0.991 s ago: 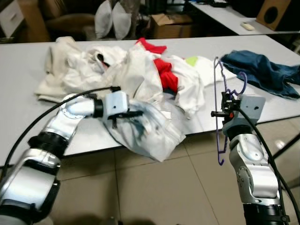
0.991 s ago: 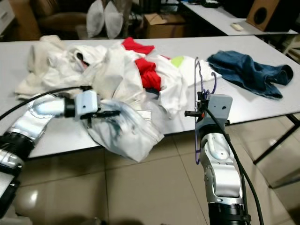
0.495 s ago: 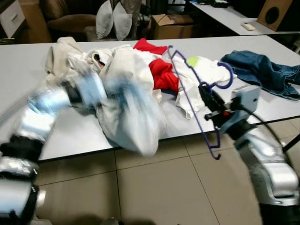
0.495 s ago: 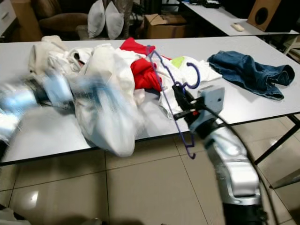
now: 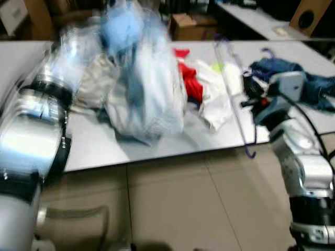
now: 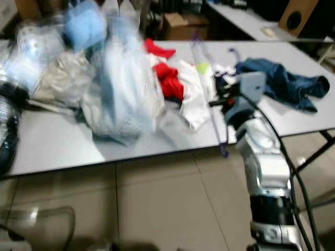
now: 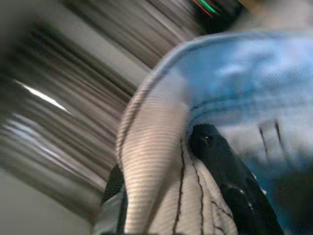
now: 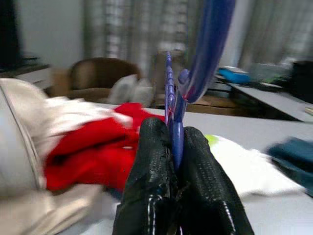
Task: Hang hanger
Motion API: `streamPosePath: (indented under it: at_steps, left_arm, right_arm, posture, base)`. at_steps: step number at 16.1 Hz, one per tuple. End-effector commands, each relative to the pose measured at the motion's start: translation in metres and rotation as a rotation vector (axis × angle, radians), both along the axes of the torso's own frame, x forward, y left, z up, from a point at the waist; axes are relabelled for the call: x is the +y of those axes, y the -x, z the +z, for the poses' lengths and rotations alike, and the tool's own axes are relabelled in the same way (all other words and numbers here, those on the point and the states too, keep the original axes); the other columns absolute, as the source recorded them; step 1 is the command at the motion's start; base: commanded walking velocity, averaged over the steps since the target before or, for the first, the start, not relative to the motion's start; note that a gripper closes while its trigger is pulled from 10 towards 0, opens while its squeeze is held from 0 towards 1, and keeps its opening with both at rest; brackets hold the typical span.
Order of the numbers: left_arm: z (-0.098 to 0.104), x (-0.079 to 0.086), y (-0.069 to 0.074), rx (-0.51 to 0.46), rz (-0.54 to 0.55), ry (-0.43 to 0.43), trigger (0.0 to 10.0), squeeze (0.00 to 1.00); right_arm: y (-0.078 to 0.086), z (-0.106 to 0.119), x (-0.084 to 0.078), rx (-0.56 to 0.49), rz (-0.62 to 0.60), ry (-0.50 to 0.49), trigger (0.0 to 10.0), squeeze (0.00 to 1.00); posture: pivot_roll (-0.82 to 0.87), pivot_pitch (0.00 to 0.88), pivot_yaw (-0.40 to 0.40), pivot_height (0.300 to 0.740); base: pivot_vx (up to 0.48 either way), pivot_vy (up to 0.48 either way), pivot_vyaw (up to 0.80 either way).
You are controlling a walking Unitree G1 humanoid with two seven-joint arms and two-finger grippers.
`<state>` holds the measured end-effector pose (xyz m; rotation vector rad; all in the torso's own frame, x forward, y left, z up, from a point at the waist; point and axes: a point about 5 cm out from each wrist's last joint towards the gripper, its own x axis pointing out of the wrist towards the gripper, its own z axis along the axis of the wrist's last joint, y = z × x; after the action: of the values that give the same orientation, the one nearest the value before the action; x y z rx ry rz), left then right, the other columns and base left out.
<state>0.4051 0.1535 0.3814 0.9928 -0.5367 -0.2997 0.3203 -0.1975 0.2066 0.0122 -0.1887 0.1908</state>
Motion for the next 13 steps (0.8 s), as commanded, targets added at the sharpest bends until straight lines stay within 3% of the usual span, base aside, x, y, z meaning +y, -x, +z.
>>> streamPosePath:
  at_steps: [1, 3, 4, 6, 7, 8, 9, 10, 11, 13]
  left_arm:
    - [0.109, -0.003, 0.049, -0.515, -0.09, 0.223, 0.0, 0.0]
    - [0.116, 0.007, 0.055, -0.573, -0.08, 0.251, 0.0, 0.0]
    - [0.095, 0.011, 0.043, -0.491, -0.056, 0.212, 0.0, 0.0]
    - [-0.002, 0.028, 0.011, -0.195, -0.007, 0.141, 0.0, 0.0]
    - [-0.03, 0.03, 0.01, -0.126, -0.033, 0.102, 0.0, 0.0]
    - [-0.084, 0.027, 0.012, 0.066, -0.147, 0.079, 0.0, 0.0]
    - [-0.108, 0.025, 0.015, 0.164, -0.206, 0.059, 0.0, 0.0]
    - [-0.158, 0.024, 0.028, 0.374, -0.301, -0.013, 0.0, 0.0]
    - [-0.189, 0.027, 0.04, 0.514, -0.341, -0.051, 0.0, 0.0]
    - [-0.211, 0.029, 0.059, 0.712, -0.434, -0.07, 0.0, 0.0]
  right_arm:
    - [0.003, 0.013, -0.022, -0.074, -0.126, -0.041, 10.0, 0.0]
    - [0.006, 0.012, -0.025, -0.087, -0.164, -0.057, 10.0, 0.0]
    - [0.007, 0.01, -0.023, -0.087, -0.162, -0.061, 10.0, 0.0]
    - [0.01, 0.001, -0.008, -0.067, -0.112, -0.042, 10.0, 0.0]
    - [0.01, -0.001, -0.004, -0.065, -0.101, -0.043, 10.0, 0.0]
    - [0.012, -0.002, 0.001, -0.061, -0.081, -0.05, 10.0, 0.0]
    - [0.013, -0.003, 0.003, -0.059, -0.072, -0.05, 10.0, 0.0]
    - [0.014, -0.005, 0.008, -0.049, -0.037, -0.05, 10.0, 0.0]
    - [0.015, -0.007, 0.012, -0.035, 0.012, -0.037, 10.0, 0.0]
    - [0.018, -0.01, 0.016, -0.014, 0.088, -0.006, 10.0, 0.0]
  posture:
    - [-0.13, 0.0, -0.03, 0.74]
    - [-0.13, 0.0, -0.029, 0.74]
    - [-0.13, 0.0, -0.033, 0.74]
    - [-0.13, 0.0, -0.033, 0.74]
    - [-0.13, 0.0, -0.034, 0.74]
    - [-0.13, 0.0, -0.041, 0.74]
    - [-0.13, 0.0, -0.044, 0.74]
    - [-0.12, 0.0, -0.047, 0.74]
    - [-0.12, 0.0, -0.056, 0.74]
    - [-0.12, 0.0, -0.055, 0.74]
  base:
    - [0.0, 0.0, 0.0]
    - [0.0, 0.0, 0.0]
    - [0.0, 0.0, 0.0]
    - [0.0, 0.0, 0.0]
    - [0.0, 0.0, 0.0]
    - [0.0, 0.0, 0.0]
    - [0.0, 0.0, 0.0]
    - [0.0, 0.0, 0.0]
    - [0.0, 0.0, 0.0]
    - [0.0, 0.0, 0.0]
